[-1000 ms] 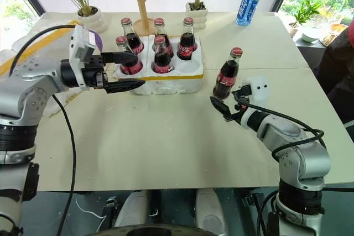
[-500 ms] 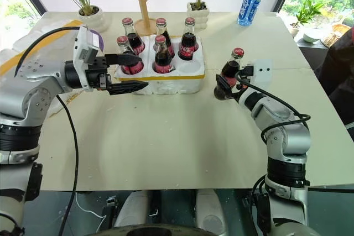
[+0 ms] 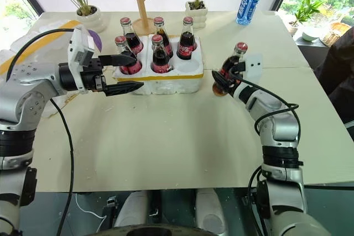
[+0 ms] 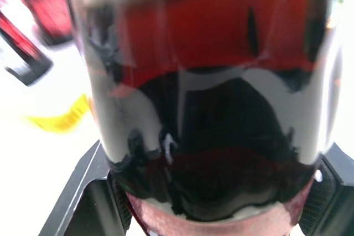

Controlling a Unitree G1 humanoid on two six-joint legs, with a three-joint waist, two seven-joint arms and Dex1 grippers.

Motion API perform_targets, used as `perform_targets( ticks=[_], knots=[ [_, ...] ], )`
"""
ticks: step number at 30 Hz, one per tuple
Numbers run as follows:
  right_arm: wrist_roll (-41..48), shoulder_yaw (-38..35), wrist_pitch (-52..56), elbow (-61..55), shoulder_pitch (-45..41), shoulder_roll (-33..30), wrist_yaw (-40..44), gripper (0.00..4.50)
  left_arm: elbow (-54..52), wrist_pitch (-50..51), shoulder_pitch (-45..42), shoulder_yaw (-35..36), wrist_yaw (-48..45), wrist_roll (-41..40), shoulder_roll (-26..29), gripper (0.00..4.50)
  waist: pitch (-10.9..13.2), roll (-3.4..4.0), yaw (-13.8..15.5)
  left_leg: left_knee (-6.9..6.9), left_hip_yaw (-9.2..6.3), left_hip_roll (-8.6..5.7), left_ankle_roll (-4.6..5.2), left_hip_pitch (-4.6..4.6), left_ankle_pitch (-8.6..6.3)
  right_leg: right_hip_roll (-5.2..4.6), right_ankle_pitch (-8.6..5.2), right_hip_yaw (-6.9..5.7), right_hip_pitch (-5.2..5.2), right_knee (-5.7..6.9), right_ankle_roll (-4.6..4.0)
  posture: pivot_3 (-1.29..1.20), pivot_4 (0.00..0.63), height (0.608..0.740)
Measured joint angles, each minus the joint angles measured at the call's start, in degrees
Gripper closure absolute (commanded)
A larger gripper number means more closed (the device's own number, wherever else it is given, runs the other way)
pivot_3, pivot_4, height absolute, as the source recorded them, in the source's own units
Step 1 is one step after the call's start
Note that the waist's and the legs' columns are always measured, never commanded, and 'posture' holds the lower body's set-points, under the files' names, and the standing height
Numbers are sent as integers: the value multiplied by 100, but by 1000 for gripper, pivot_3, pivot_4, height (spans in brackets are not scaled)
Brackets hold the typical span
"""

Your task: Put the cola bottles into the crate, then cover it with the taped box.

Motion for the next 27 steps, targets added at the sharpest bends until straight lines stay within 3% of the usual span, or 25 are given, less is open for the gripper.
perform_targets(
  ticks=[7, 14, 21, 24, 25, 27],
  knots=[
    [197, 284, 15, 74, -1331, 56, 395, 1678, -97, 40, 48, 69, 130, -12, -12, 0, 1, 3, 15, -2, -2, 5, 0, 0, 0, 7, -1, -1, 0, -1, -2, 0, 150, 740],
    [-295, 1272, 9, 718, -1436, 172, 641, 1678, -171, 40, 156, 169, 245, -22, 6, 0, 1, 3, 51, 0, 3, -2, 0, -5, 0, -8, 0, -3, 0, -1, 0, 0, 150, 740],
    [-883, 1739, -172, 1611, -1709, 406, 669, 1678, -257, 40, 355, 310, 312, -53, 53, 0, 1, 2, 29, 0, 2, -1, 1, -7, 0, -5, 0, -5, -1, -5, 0, 0, 150, 740],
    [-1012, 1700, -465, 2214, -1968, 617, 678, 266, -264, 40, 357, 312, 339, -55, 52, 0, -1, -3, -19, 1, 7, 0, -1, 5, 0, -4, 1, -1, 4, 0, 0, 0, 150, 740],
    [-1040, 1689, -506, 2331, -2028, 651, 676, 53, -282, 40, 357, 313, 341, -60, 52, 0, -2, -2, -31, 0, 6, 1, -1, 7, 1, -4, 1, -1, 6, 1, 0, 0, 150, 740],
    [-1039, 1578, -596, 2511, -2057, 711, 739, 53, -341, 40, 374, 314, 347, -67, 53, 0, -2, -2, -25, 1, 2, 4, -2, 7, 1, 0, 1, -3, 6, 4, -1, 0, 150, 740]
  ],
)
